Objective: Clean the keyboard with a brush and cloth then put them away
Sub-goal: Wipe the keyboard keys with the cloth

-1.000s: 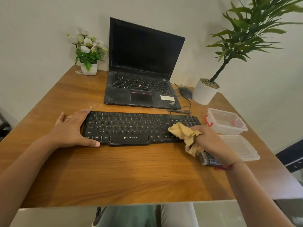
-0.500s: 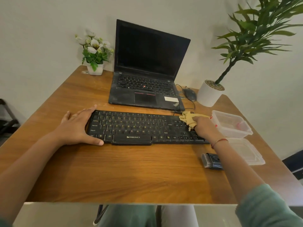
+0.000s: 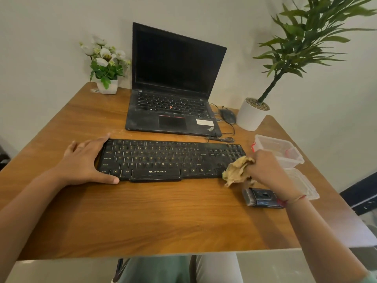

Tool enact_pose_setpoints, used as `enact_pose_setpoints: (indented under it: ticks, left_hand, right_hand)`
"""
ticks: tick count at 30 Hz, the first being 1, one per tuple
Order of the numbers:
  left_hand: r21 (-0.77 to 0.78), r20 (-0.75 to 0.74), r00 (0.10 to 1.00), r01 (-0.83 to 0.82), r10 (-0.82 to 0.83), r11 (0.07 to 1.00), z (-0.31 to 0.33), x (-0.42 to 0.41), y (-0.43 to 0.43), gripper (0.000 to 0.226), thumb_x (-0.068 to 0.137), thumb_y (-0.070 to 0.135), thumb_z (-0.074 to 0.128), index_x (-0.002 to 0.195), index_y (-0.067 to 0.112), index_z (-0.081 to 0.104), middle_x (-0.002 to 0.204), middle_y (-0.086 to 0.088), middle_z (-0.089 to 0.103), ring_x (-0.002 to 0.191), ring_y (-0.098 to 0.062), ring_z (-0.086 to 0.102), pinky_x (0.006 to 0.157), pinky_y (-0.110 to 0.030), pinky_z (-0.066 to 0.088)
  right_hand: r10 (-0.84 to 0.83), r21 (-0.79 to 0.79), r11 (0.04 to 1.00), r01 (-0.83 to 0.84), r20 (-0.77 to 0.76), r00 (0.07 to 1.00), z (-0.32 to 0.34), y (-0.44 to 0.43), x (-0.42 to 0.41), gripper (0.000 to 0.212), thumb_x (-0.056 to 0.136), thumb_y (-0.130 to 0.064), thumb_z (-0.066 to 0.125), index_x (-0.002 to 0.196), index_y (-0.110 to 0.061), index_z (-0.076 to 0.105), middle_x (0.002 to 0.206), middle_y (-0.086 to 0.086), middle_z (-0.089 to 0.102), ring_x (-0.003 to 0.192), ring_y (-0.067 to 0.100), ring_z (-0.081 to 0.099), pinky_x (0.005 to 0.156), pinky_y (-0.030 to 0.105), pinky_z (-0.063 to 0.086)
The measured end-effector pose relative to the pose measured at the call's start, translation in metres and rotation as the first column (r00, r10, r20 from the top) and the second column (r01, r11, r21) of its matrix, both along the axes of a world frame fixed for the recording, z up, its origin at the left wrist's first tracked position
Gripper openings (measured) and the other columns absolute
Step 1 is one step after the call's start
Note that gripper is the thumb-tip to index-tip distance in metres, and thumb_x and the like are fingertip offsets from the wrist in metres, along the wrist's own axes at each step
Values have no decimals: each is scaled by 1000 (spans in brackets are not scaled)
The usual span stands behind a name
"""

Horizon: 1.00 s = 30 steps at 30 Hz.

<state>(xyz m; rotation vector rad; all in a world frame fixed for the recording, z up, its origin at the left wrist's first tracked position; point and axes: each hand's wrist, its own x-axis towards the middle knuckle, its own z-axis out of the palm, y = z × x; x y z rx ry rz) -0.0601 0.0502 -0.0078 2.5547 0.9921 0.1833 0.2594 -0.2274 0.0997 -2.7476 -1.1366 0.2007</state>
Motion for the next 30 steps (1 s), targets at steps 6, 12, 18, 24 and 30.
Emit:
enact_pose_setpoints:
  ticks: [6,12,18,24,30]
  left_hand:
    - [-20,5,1000,6,-6,1000,-1,-2,3,144,27,97,44,148,34,-2,156,2,16,143,-20,14,115,-45,-5]
    - [-2,18,1000,-16,16,1000,-1,0,2,144,26,97,45,148,35,3,155,1,20,141,-22,17,115,-46,-2]
    - [-18,-1,1000,-16,16,1000,1,0,3,148,20,99,43,148,36,4,153,-3,25,141,-25,16,115,-44,-1]
    - [-25,4,1000,-14,14,1000,0,0,3,146,22,99,44,148,37,4,153,-4,25,141,-26,15,115,-45,-3]
    - [-42,1,1000,16,-16,999,4,0,2,142,26,94,49,147,40,-3,154,-3,21,141,-26,14,114,-46,-5]
  right_hand:
    - [13,245,968,-52,159,987,4,46,42,37,85,4,50,118,-6,64,117,14,64,104,27,59,86,30,44]
    - [146,-189,974,-126,95,985,-39,60,45,55,90,3,46,139,-20,45,130,12,57,116,26,56,97,32,44]
    - [81,-92,993,-73,90,993,-42,45,29,52,88,3,50,136,-20,50,130,13,57,115,27,56,97,33,45]
    - [134,136,983,-124,-67,989,-32,44,6,44,87,5,46,124,-13,61,117,8,62,95,20,59,75,17,41]
    - [281,266,948,-178,-428,859,-16,45,-20,31,89,2,46,70,-5,69,66,0,62,64,10,53,63,23,41]
